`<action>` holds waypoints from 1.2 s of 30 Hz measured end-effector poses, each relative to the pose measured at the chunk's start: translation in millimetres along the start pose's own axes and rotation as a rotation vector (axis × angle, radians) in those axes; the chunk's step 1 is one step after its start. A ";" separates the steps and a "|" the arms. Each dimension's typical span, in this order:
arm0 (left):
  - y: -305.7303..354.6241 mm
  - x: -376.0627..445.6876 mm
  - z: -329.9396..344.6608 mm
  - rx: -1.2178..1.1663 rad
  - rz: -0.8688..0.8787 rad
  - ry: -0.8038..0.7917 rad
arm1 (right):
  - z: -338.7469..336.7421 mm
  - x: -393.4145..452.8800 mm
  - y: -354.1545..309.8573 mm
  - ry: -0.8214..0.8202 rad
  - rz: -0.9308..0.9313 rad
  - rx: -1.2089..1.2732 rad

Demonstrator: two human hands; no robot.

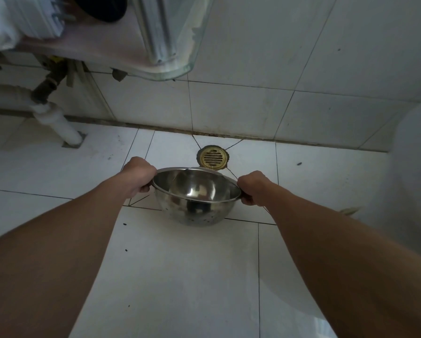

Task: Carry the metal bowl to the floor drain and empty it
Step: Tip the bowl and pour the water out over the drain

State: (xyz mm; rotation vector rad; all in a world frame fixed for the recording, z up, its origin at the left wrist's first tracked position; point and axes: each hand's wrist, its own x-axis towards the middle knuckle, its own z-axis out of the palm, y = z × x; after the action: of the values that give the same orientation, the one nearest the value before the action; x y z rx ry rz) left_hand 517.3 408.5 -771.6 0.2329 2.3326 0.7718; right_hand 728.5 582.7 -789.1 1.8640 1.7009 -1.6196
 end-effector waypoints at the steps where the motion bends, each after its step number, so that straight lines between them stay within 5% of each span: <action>1: 0.3 0.3 -0.1 -0.007 -0.001 0.001 | 0.2 0.4 0.0 -0.001 0.004 0.009; 36: 8.0 6.4 -4.7 -0.330 -0.103 0.064 | 5.5 7.5 -2.5 -0.022 0.001 0.046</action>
State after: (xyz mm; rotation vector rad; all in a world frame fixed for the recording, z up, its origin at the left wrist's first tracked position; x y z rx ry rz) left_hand 509.1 415.0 -767.5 -0.0563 2.2134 1.1085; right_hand 721.6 584.4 -795.6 1.8605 1.6675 -1.6856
